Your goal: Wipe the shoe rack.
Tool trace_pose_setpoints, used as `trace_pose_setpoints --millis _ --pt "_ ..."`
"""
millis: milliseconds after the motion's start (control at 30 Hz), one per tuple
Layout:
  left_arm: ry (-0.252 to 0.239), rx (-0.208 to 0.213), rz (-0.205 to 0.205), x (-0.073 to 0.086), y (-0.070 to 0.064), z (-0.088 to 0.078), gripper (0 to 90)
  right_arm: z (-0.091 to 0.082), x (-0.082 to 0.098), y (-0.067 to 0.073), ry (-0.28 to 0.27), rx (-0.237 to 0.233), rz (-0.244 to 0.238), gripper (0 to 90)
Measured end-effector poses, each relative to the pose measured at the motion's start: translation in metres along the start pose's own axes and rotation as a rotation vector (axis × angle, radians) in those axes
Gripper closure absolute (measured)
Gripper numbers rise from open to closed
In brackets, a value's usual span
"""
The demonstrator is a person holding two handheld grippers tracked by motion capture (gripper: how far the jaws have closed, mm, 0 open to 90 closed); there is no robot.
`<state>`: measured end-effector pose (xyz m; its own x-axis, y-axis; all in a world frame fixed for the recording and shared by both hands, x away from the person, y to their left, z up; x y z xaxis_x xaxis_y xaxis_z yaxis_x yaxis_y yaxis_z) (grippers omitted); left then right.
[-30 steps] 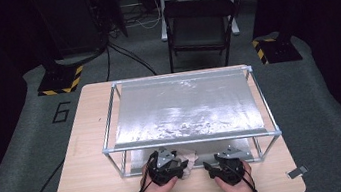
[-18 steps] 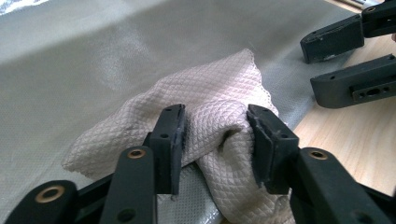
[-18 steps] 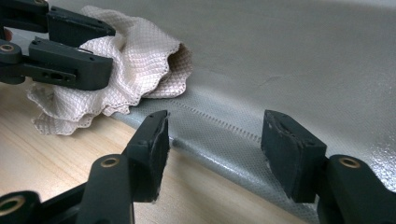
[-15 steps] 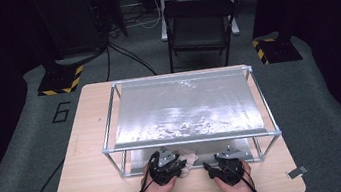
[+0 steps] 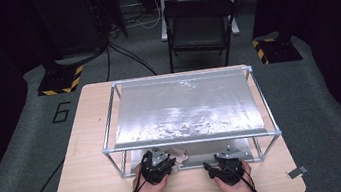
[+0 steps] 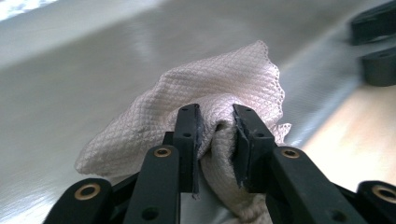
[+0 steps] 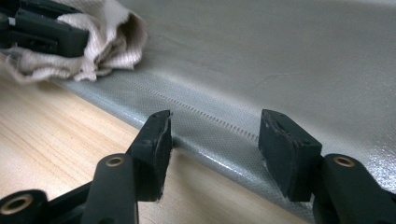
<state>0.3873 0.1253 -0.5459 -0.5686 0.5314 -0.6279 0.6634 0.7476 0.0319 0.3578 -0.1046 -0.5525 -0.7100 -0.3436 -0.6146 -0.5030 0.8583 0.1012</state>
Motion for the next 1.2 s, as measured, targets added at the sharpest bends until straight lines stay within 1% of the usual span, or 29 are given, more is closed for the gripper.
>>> trace_pose_setpoints --millis 33,67,100,167,200,233,300,333,367,400,433,467,500,533,567,600,633,767,800,833,900,933,967,1000,1033,1067,1133,1167,1200 --pt "-0.003 0.008 -0.002 0.0 0.001 0.0 72.7 0.0 0.0 0.0 -0.001 -0.001 0.004 44.0" --pt "-0.01 -0.004 0.001 -0.002 0.001 0.001 72.7 0.0 0.0 0.0 -0.001 -0.001 0.004 44.0" --pt "0.007 0.007 -0.012 -0.001 -0.003 0.001 72.7 0.0 0.0 0.0 -0.006 0.002 0.007 43.9" --pt "-0.001 0.015 -0.03 -0.003 -0.004 0.003 72.7 0.0 0.0 0.001 0.0 0.003 0.006 43.9" --pt "-0.008 0.028 -0.049 -0.004 -0.007 0.004 72.7 0.0 0.0 0.001 0.0 0.003 0.006 43.9" --pt "-0.008 0.021 -0.04 -0.004 -0.009 0.004 72.7 0.0 0.0 0.001 -0.005 0.003 0.008 43.9" --pt "-0.005 0.019 -0.039 -0.004 -0.009 0.004 72.6 0.0 0.0 0.001 0.0 0.001 0.009 43.9" --pt "-0.008 0.02 -0.032 -0.003 -0.009 0.003 72.6 0.0 0.0 0.001 0.0 0.001 0.009 43.9" --pt "-0.001 -0.008 -0.011 0.001 -0.002 0.0 72.7 0.0 0.0 0.001 -0.002 0.001 0.009 44.0" --pt "-0.001 -0.008 -0.011 0.001 -0.002 0.0 72.8 0.0 0.0 0.001 -0.002 0.001 0.009 44.0" --pt "0.002 -0.02 0.012 0.003 0.005 -0.003 72.8 0.0 0.0 0.0 -0.006 0.002 0.007 44.0" --pt "-0.001 -0.005 -0.057 0.007 0.007 -0.005 72.8 0.0 0.0 0.0 -0.005 0.002 0.008 44.0" --pt "-0.011 -0.06 -0.08 0.012 0.019 -0.009 72.9 0.0 0.0 0.001 -0.005 0.003 0.008 44.0" --pt "-0.011 -0.06 -0.08 0.012 0.019 -0.009 72.9 0.0 0.0 0.001 -0.005 0.003 0.008 44.0" --pt "0.011 -0.062 -0.083 0.016 0.024 -0.012 72.9 0.0 0.0 0.001 -0.005 0.003 0.008 44.0" --pt "0.009 -0.06 -0.088 0.018 0.028 -0.014 72.9 0.0 0.0 0.001 -0.005 0.003 0.008 44.0" --pt "0.004 -0.05 -0.111 0.019 0.032 -0.015 72.9 0.0 0.0 0.001 -0.006 0.003 0.01 43.9" --pt "0.0 -0.056 -0.105 0.016 0.026 -0.012 73.0 0.0 -0.001 0.003 -0.014 -0.007 0.029 43.9" --pt "-0.007 0.007 -0.241 0.013 0.009 -0.007 72.9 0.0 -0.001 0.002 -0.013 -0.006 0.028 43.9" --pt "-0.007 0.007 -0.241 0.013 0.009 -0.007 72.9 0.0 -0.001 0.002 -0.013 -0.006 0.028 43.9" --pt "-0.011 0.016 -0.238 0.01 0.002 -0.004 72.9 0.0 0.0 0.002 -0.009 0.001 0.02 43.9" --pt "0.0 0.022 -0.228 0.011 0.003 -0.005 72.9 0.0 0.0 0.001 -0.006 0.002 0.016 43.9" --pt "0.0 0.022 -0.228 0.011 0.003 -0.005 72.9 0.0 0.0 0.001 -0.006 0.002 0.016 43.9" --pt "-0.001 0.025 -0.225 0.013 0.006 -0.007 72.9 0.0 0.0 0.001 -0.005 0.004 0.012 43.9" --pt "-0.002 0.008 -0.228 0.015 0.009 -0.008 72.9 0.0 0.0 0.001 -0.005 0.004 0.011 43.9" --pt "0.005 -0.008 -0.207 0.018 0.015 -0.011 72.9 0.0 0.0 0.001 -0.005 0.004 0.011 43.9" --pt "-0.009 -0.029 -0.232 0.023 0.021 -0.015 72.9 0.0 0.0 0.001 -0.005 0.004 0.01 43.9" --pt "-0.022 -0.034 -0.267 0.029 0.028 -0.019 72.9 0.0 -0.001 0.003 -0.015 -0.011 0.028 43.9" --pt "-0.033 -0.029 -0.247 0.03 0.032 -0.02 72.9 0.0 -0.001 0.004 -0.02 -0.015 0.034 43.9"
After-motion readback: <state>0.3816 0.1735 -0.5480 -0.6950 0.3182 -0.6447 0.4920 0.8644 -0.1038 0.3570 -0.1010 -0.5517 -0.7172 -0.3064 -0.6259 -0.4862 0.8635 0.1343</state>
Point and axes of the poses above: each handheld gripper's, and its own axes: z roughly forward along the jaws, x roughly out of its underside, y roughly to its left, the point moved 4 cm from there along z, roughly forward along the jaws, and after that the axes turned 14 degrees about y, right-handed, at the moved point
